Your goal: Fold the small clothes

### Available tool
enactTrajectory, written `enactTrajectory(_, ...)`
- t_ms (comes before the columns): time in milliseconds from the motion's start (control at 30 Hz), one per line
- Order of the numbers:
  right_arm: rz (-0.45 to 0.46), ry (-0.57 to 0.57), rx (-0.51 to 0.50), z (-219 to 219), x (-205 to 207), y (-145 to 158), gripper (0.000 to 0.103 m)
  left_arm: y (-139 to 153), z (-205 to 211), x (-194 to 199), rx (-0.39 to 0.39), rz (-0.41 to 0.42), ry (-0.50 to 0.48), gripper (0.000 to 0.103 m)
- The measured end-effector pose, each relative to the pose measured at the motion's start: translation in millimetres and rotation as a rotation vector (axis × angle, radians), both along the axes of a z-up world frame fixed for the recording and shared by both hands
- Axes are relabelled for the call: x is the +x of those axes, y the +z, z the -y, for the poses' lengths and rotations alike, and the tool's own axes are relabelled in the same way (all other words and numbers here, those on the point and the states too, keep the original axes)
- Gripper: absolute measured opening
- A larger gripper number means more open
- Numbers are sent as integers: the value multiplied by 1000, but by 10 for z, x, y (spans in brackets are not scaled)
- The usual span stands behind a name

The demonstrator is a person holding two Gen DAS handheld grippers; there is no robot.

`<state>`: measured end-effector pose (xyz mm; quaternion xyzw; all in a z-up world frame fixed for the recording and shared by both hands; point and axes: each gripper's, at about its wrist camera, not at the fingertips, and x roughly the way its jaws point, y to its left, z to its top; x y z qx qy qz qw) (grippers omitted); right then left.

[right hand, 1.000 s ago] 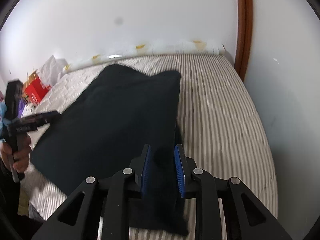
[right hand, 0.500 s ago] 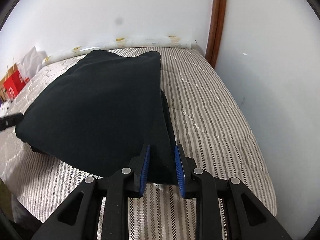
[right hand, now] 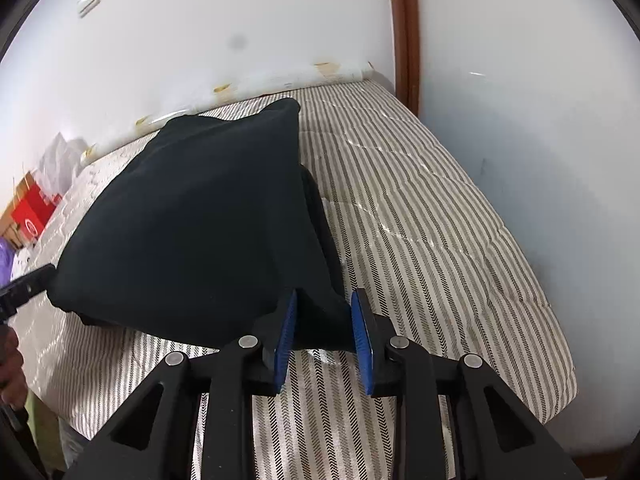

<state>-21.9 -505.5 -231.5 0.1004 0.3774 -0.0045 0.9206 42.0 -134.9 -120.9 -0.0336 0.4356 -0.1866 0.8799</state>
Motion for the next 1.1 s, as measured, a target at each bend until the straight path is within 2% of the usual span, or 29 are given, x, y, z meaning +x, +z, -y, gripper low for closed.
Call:
enactTrajectory(333, -5, -23, -32, 9, -99, -17, 26, 1, -4, -41, 8, -7, -4, 74)
enactTrajectory(500, 10, -46, -36, 88, -183, 93, 27, 26, -10, -53, 12, -15, -2, 74)
enactTrajectory(767, 46, -40, -40, 19, -209, 354, 37, 166, 83, -101, 60, -20, -1, 74)
enactTrajectory(900, 72, -23, -62, -61, -232, 501, 48, 321, 137, -170, 66, 9, -4, 74)
enactTrajectory(1100, 110, -5, -30, -98, -284, 609, 51, 453, 129, -197, 53, 40, 4, 74)
